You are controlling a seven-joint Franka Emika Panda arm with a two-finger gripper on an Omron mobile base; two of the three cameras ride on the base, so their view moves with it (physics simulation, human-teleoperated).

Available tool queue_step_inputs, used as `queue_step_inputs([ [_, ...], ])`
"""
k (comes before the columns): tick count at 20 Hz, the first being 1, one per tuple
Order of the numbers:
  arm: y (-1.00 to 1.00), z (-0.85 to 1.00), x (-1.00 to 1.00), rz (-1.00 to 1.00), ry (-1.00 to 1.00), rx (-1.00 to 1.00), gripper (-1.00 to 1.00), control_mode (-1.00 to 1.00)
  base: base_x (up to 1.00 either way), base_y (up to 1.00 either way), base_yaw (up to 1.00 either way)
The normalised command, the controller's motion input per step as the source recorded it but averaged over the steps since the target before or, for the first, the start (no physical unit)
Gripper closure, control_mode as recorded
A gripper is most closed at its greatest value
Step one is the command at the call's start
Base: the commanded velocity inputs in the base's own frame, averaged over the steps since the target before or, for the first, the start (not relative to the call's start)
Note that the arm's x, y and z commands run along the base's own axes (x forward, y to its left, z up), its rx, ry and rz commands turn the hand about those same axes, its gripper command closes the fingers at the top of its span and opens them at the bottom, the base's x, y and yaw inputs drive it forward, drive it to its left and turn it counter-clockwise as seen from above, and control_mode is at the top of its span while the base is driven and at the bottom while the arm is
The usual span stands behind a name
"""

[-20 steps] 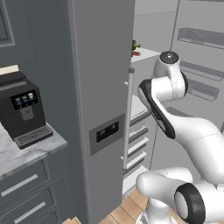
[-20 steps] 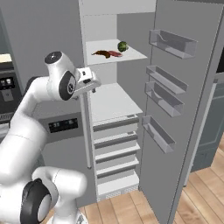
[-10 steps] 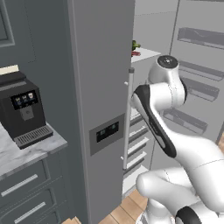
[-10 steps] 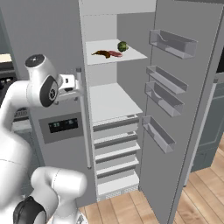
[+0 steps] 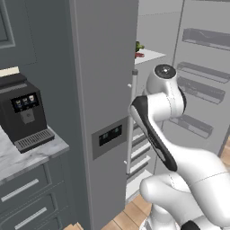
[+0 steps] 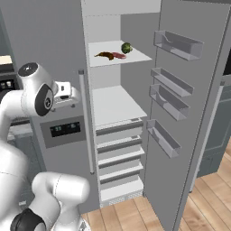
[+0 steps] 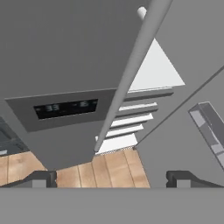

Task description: Open the fridge, remove the banana, broccoli, and steak, and place them on any counter.

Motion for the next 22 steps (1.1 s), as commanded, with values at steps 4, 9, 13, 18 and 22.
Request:
queue_step_inputs([
  [4, 0.0, 0.0, 0.0, 0.0, 0.0, 0.0, -1.0, 1.0, 0.26, -0.83, 0.06],
  [9, 0.0, 0.0, 0.0, 0.0, 0.0, 0.0, -1.0, 1.0, 0.51, -0.88, 0.28],
  [13, 0.0, 0.0, 0.0, 0.0, 0.0, 0.0, -1.0, 1.0, 0.68, -0.29, 0.45],
  [18, 0.0, 0.0, 0.0, 0.0, 0.0, 0.0, -1.0, 1.0, 0.83, -0.3, 0.42],
  [22, 0.0, 0.0, 0.0, 0.0, 0.0, 0.0, -1.0, 1.0, 0.6, -0.51, 0.3],
])
